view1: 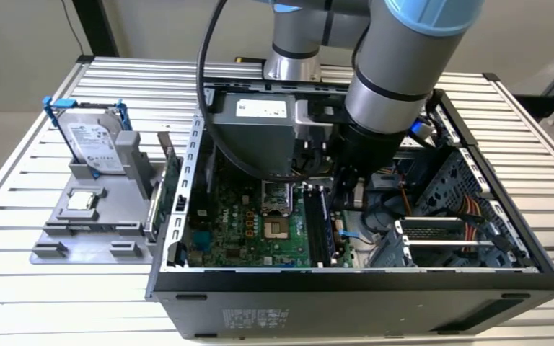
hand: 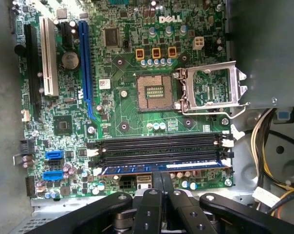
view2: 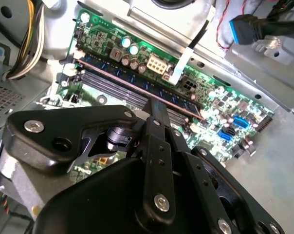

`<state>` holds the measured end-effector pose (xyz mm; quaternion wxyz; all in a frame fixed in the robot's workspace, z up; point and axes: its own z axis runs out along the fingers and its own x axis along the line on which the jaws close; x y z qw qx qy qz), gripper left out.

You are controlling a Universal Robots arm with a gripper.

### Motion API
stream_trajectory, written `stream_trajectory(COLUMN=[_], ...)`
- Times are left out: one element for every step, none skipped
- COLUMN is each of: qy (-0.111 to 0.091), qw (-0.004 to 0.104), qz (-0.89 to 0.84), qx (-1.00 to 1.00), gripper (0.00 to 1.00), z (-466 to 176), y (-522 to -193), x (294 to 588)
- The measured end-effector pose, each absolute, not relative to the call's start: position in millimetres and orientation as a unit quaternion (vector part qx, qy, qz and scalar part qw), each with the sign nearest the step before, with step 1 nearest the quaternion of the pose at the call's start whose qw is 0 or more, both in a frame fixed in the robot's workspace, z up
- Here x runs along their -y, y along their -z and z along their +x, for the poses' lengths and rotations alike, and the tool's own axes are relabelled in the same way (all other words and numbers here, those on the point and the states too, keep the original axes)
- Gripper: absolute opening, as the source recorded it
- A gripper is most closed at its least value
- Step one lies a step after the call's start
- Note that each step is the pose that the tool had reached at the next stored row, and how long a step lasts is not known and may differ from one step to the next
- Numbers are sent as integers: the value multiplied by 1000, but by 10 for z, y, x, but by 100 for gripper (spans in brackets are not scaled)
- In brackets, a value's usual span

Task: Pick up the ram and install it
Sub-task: 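Press down the ram until it locks into place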

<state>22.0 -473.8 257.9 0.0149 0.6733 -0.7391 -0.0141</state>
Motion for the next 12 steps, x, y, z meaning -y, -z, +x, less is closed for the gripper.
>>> stream_trajectory(qy=[14,14,14,14,14,14,14,14,14,14,14,14], qw=[15,15,15,15,15,15,15,15,15,15,16,16], qz=[673,673,673,673,673,673,673,673,673,673,673,673], qx=[739,739,739,739,739,739,739,739,739,739,739,739], gripper=[0,0,0,0,0,0,0,0,0,0,0,0], z=[220,220,220,220,221,221,221,221,221,220,220,220], y=[-2592,-2605,-2620,-2633,-2645,-2658,-2672,-2687,-2704,-2718,-2734,-2750], x=[4738,4738,4738,4738,4738,4738,4738,4738,4738,4738,4738,4738])
